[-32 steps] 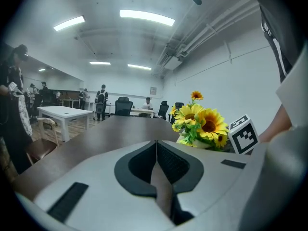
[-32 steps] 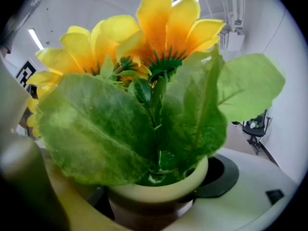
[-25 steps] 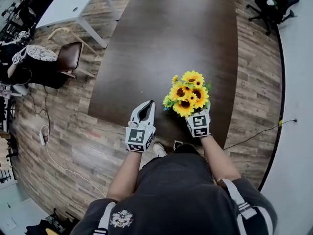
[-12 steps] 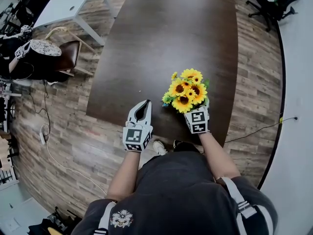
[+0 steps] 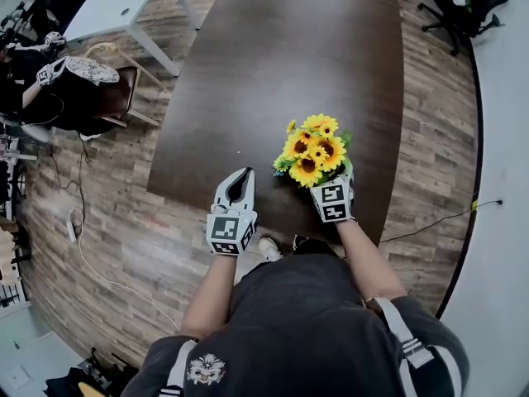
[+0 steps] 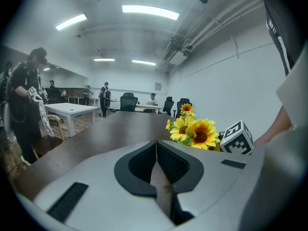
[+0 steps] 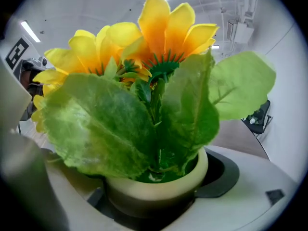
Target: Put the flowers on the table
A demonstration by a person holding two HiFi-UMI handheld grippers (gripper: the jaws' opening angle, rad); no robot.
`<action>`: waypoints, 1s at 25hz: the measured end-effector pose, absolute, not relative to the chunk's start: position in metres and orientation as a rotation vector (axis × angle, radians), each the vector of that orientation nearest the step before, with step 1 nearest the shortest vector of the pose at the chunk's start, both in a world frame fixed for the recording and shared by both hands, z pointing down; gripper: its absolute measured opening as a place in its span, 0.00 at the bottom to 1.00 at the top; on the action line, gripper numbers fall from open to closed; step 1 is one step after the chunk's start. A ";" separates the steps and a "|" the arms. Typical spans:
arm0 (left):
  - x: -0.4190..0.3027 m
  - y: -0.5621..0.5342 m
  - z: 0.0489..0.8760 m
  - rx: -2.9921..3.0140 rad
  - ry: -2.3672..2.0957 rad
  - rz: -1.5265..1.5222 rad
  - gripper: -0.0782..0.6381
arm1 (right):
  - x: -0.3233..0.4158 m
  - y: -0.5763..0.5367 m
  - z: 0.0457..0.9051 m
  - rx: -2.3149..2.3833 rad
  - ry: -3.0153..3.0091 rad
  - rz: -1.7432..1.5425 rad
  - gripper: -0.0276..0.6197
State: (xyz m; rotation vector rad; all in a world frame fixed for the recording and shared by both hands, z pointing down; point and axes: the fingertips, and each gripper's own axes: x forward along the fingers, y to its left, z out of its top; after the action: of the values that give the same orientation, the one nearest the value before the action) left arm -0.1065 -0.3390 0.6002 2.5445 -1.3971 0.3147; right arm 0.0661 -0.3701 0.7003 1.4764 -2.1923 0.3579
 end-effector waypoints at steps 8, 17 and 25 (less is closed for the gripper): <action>-0.109 -0.330 0.599 2.539 -1.398 0.305 0.12 | 0.072 -0.371 0.705 1.496 -2.175 0.399 0.86; -0.121 -0.317 0.591 2.526 -1.417 0.266 0.12 | 0.083 -0.364 0.693 1.584 -2.158 0.386 0.87; -0.136 -0.298 0.579 2.532 -1.433 0.212 0.12 | 0.082 -0.331 0.658 1.613 -2.165 0.314 0.86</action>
State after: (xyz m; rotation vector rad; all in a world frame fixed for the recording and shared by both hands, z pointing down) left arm -0.1357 -0.2981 0.5792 2.5320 -1.4326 0.2122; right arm 0.0819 -0.3314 0.6584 1.6127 -2.1653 0.3140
